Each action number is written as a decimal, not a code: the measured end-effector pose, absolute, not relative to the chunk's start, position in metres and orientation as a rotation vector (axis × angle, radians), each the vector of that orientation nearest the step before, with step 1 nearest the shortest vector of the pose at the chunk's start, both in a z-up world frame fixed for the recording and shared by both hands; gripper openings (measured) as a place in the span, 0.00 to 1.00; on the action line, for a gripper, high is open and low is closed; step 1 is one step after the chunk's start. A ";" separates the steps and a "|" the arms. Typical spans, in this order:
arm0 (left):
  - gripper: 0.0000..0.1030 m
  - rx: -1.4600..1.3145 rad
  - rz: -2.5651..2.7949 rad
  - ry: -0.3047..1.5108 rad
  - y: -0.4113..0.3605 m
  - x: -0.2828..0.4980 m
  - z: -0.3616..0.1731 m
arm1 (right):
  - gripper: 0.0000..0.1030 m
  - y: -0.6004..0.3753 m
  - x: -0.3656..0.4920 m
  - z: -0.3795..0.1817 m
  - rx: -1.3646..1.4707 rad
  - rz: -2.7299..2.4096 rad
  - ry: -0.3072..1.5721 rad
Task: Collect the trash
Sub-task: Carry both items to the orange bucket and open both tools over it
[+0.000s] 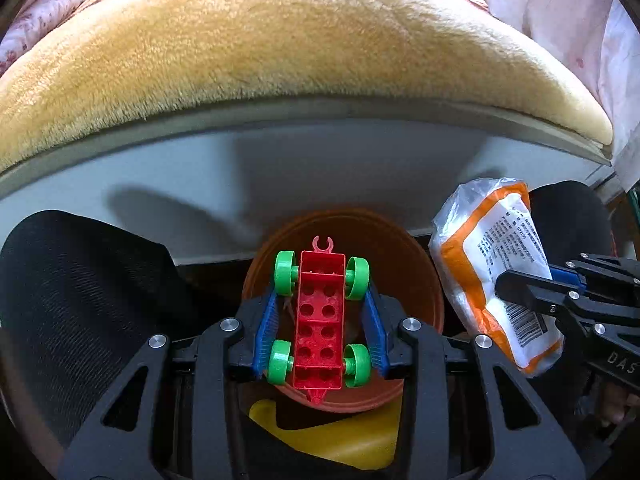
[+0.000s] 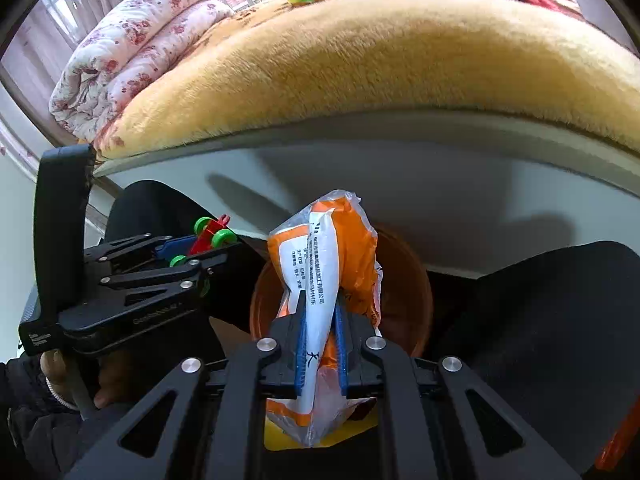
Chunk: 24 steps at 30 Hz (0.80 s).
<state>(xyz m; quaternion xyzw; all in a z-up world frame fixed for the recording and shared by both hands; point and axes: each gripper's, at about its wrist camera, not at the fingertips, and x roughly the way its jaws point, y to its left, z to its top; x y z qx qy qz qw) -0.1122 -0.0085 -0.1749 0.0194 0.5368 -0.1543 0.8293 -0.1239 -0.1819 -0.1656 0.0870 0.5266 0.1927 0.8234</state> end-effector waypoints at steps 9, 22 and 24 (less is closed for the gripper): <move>0.44 0.046 -0.312 1.202 -0.004 -0.108 -0.188 | 0.29 -0.179 -0.114 -0.181 0.175 0.396 1.174; 0.65 0.003 -0.292 1.141 0.002 -0.107 -0.163 | 0.35 -0.187 -0.117 -0.162 0.172 0.395 1.128; 0.65 -0.004 -0.294 1.126 0.003 -0.109 -0.159 | 0.52 -0.185 -0.118 -0.161 0.162 0.403 1.128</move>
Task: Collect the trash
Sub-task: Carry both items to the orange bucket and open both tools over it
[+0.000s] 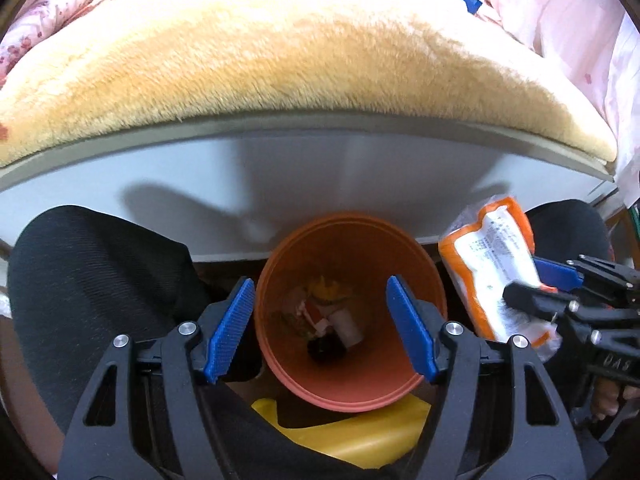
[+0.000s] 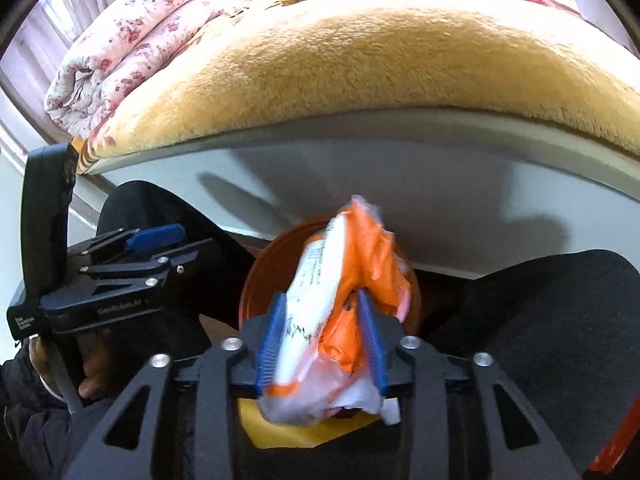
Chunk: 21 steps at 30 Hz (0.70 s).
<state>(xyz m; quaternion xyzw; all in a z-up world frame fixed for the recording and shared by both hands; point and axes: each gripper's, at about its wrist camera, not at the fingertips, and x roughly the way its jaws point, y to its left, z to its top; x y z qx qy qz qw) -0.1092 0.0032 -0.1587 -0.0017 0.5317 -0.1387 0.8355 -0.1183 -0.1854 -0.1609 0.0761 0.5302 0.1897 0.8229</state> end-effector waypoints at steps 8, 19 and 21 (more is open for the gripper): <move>0.65 -0.008 -0.281 1.045 0.010 -0.122 -0.129 | 0.67 -0.159 -0.119 -0.154 0.054 0.451 1.137; 0.65 -0.037 -0.272 0.962 0.029 -0.113 -0.113 | 0.70 -0.155 -0.102 -0.163 0.096 0.490 1.207; 0.65 -0.048 -0.275 0.960 0.032 -0.105 -0.108 | 0.64 -0.162 -0.100 -0.150 0.046 0.470 1.170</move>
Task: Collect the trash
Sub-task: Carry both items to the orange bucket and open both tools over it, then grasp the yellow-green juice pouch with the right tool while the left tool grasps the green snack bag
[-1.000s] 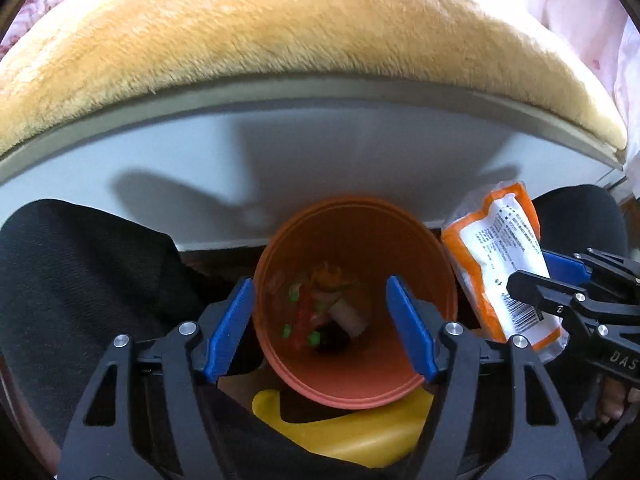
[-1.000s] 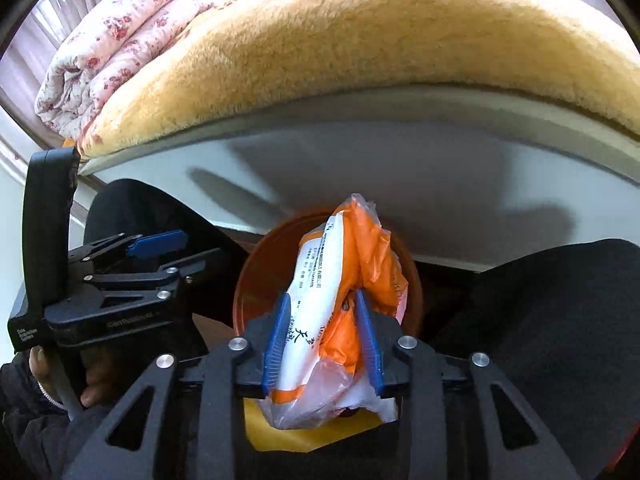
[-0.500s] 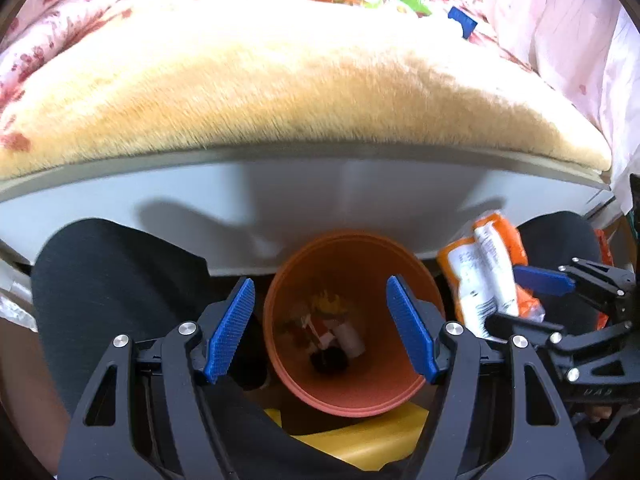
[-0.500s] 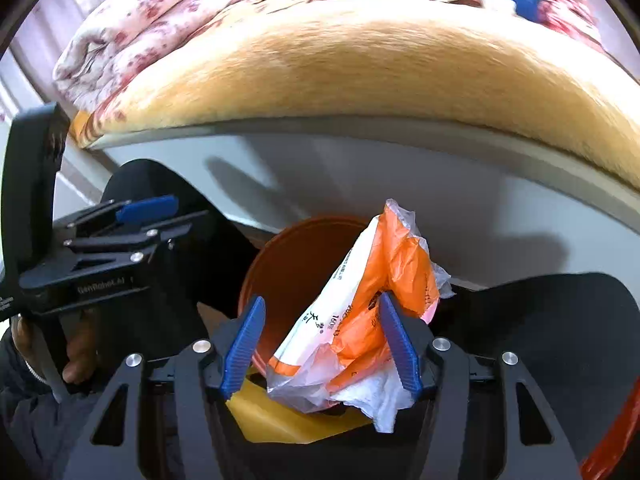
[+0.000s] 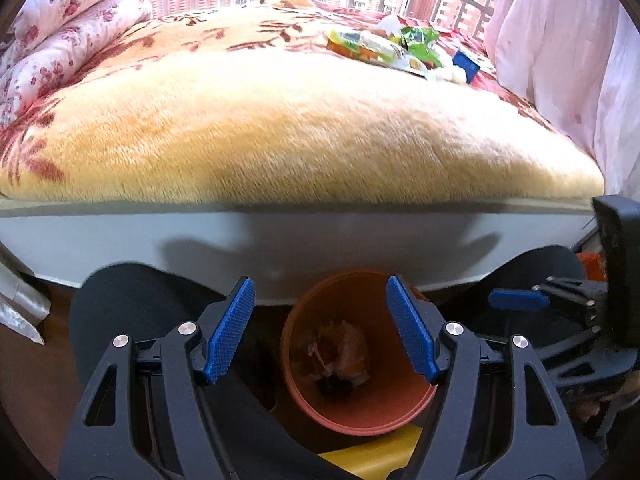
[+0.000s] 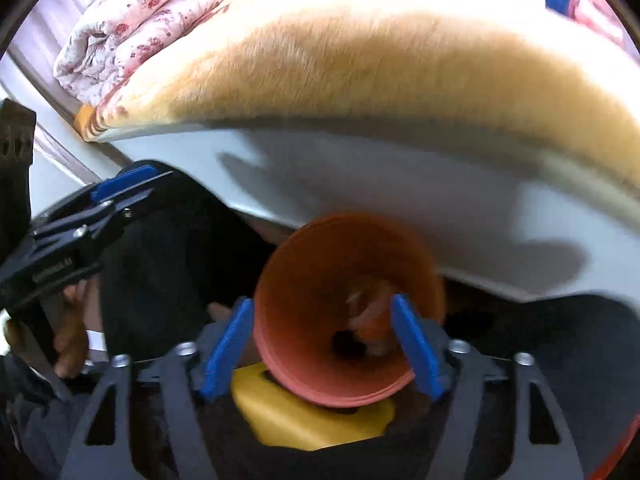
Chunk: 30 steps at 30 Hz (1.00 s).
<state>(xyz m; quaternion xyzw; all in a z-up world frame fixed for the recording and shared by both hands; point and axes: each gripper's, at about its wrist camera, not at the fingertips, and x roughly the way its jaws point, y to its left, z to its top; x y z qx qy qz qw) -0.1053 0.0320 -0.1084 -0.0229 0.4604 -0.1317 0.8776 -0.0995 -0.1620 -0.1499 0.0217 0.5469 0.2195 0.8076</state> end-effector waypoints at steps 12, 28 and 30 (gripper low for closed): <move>0.76 -0.121 -0.256 0.825 0.047 -0.063 -0.062 | 0.65 -0.175 0.009 -0.014 -0.211 0.539 0.835; 0.76 -0.120 -0.231 0.849 0.041 -0.036 -0.063 | 0.45 -0.122 0.209 -0.094 -0.524 0.634 1.033; 0.76 -0.121 -0.237 0.849 0.040 -0.037 -0.063 | 0.35 -0.128 0.205 -0.089 -0.477 0.604 1.032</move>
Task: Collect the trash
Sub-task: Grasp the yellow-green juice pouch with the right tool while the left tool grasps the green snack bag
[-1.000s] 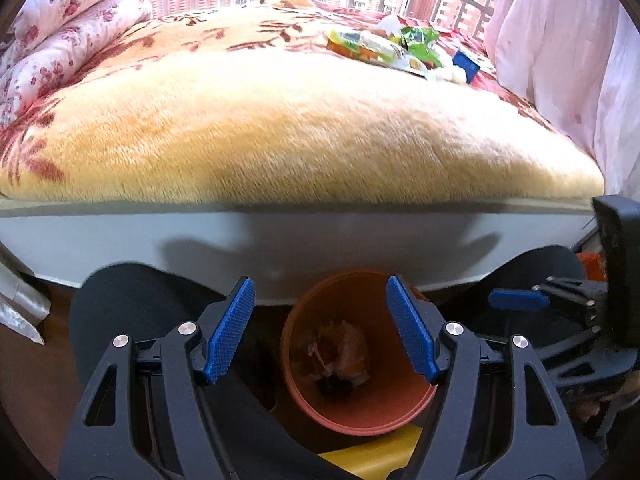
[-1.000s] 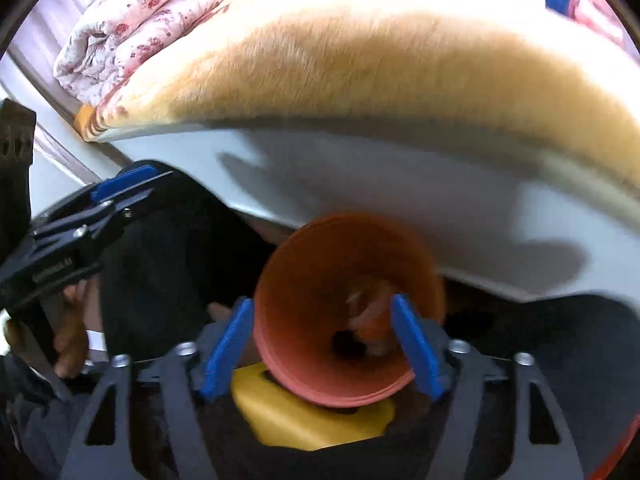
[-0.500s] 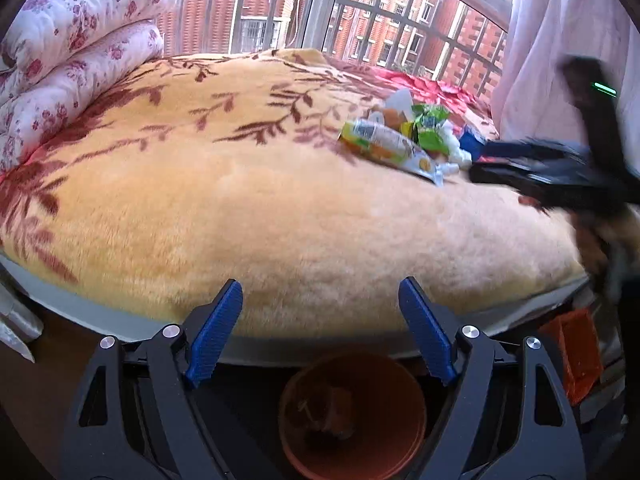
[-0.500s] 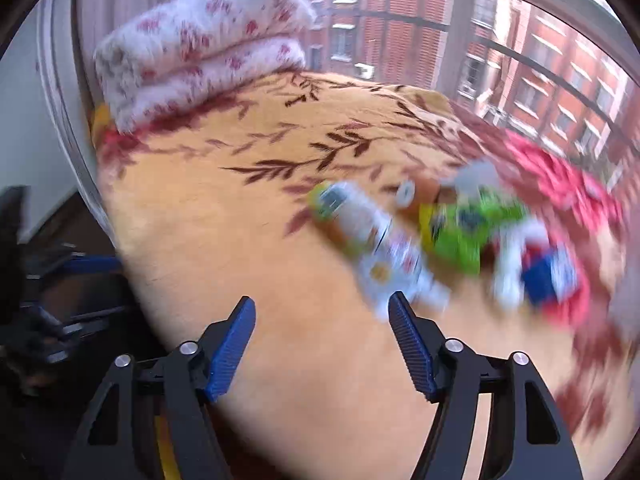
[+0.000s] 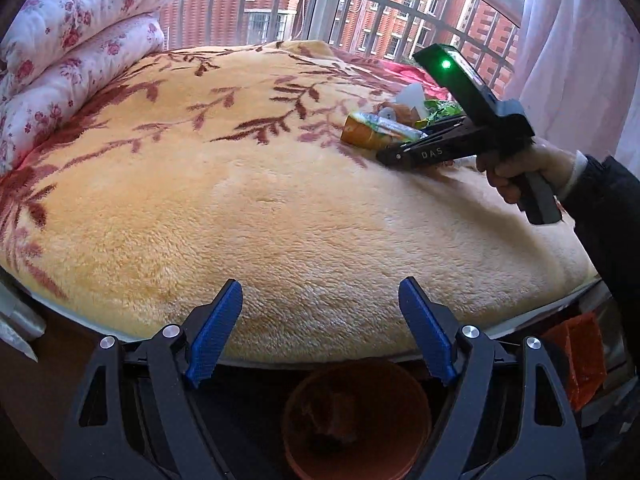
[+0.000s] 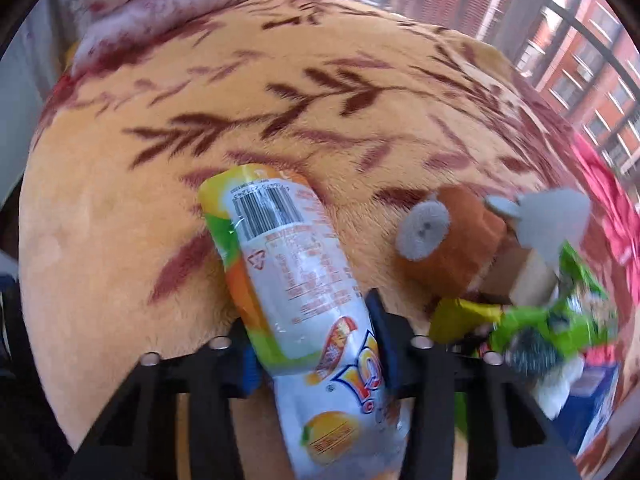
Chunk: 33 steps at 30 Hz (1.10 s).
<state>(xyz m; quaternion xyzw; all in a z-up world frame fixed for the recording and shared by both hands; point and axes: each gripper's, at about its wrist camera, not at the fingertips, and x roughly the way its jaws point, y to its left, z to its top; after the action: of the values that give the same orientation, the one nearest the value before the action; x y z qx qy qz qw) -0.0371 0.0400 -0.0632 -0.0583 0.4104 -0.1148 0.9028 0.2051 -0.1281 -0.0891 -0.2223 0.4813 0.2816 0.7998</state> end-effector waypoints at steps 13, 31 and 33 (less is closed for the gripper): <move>0.76 -0.008 -0.341 0.834 -0.005 0.000 -0.045 | 0.34 -0.262 0.041 -0.014 0.096 0.419 0.742; 0.76 0.214 -0.506 0.924 -0.189 0.199 -0.040 | 0.35 -0.329 -0.059 -0.060 0.412 0.270 0.672; 0.76 0.263 -0.457 0.927 -0.199 0.215 -0.053 | 0.35 -0.333 -0.058 -0.062 0.432 0.271 0.666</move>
<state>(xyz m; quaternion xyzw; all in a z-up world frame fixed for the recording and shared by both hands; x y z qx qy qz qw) 0.2151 -0.1994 -0.0531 0.1251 0.4418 -0.2180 0.8612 -0.0578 -0.3327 -0.0621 0.2099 0.3233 0.1315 0.9133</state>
